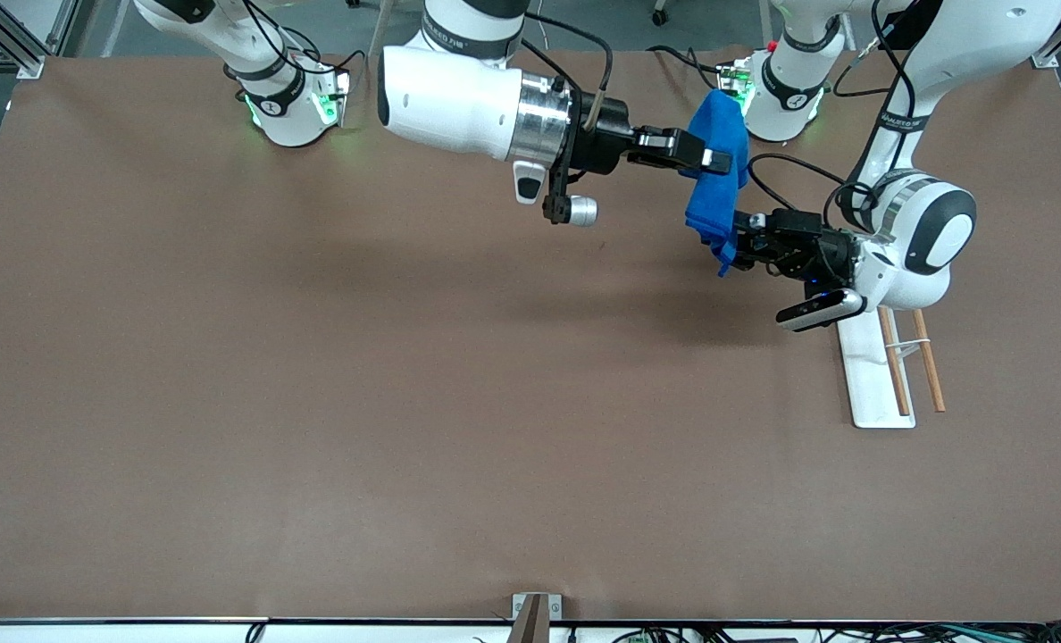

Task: Right arm passes towel to left arm to hang
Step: 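Bring the towel to the left gripper and grasp it with the left gripper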

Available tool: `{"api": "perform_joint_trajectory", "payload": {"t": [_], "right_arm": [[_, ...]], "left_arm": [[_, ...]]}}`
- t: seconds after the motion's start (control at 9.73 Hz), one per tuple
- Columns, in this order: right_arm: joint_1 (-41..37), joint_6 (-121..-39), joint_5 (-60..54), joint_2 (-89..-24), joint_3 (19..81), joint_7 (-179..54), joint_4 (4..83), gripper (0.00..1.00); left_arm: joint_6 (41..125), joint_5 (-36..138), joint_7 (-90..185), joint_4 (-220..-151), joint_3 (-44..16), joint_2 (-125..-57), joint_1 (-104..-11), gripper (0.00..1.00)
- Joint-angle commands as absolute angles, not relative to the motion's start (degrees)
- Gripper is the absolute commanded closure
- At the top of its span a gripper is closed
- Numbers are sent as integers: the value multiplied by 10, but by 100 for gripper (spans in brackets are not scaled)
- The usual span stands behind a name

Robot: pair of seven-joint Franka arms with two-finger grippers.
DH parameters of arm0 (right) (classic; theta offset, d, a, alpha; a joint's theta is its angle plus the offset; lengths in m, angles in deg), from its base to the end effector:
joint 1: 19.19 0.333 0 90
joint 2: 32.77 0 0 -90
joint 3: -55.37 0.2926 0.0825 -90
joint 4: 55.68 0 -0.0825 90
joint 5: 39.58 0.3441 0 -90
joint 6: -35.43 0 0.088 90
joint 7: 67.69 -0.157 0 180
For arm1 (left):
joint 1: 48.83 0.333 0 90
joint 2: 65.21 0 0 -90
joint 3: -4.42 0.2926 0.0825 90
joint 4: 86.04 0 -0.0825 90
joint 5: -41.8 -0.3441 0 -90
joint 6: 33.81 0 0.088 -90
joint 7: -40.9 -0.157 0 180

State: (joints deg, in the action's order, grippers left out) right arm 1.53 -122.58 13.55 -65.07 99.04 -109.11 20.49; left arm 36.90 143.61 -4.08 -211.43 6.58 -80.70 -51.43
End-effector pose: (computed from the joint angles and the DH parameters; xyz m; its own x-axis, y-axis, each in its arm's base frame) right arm 0.4557 0.5768 0.5390 0.8415 -0.1978 -0.5027 -0.5351 -0.1776 -0.8259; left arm 0.4850 -0.1783 0.3751 0.9944 -0.0925 -0.0519 0.0823 0.3633 0.9280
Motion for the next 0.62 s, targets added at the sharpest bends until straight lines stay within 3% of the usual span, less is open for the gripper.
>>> {"api": "perform_joint_trajectory", "payload": {"t": [0.0, 0.21, 0.31, 0.41, 0.51], "right_arm": [[22, -1234, 146, -660, 995, -1091, 190, 97], [17, -1232, 142, -659, 994, -1093, 191, 96], [11, -1226, 135, -651, 993, -1088, 198, 81], [3, -1224, 101, -649, 992, -1087, 214, 13], [-14, -1211, 63, -643, 992, -1087, 226, 0]], "left_arm": [[378, 1439, -53, -2145, 68, -789, -506, 85], [378, 1412, -50, -2144, 77, -783, -503, 94], [378, 1395, -49, -2141, 84, -783, -503, 97], [378, 1382, -48, -2137, 90, -783, -503, 98], [378, 1364, -43, -2128, 95, -784, -503, 99]]}}
